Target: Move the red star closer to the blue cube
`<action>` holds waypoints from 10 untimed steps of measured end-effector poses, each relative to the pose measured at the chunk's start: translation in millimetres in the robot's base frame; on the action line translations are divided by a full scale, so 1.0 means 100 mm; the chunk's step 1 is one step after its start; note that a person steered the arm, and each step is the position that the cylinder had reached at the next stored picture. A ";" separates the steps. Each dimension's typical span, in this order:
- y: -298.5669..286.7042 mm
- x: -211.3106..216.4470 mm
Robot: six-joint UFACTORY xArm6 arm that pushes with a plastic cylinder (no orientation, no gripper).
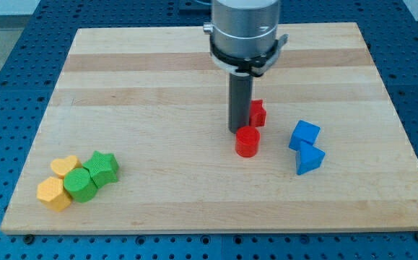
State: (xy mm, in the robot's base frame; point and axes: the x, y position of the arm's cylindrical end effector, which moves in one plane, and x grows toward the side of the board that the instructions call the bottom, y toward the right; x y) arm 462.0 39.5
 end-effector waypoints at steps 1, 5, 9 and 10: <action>0.06 0.00; -0.60 -0.58; -0.13 -0.43; 0.00 -0.35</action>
State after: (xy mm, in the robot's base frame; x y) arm 427.2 39.6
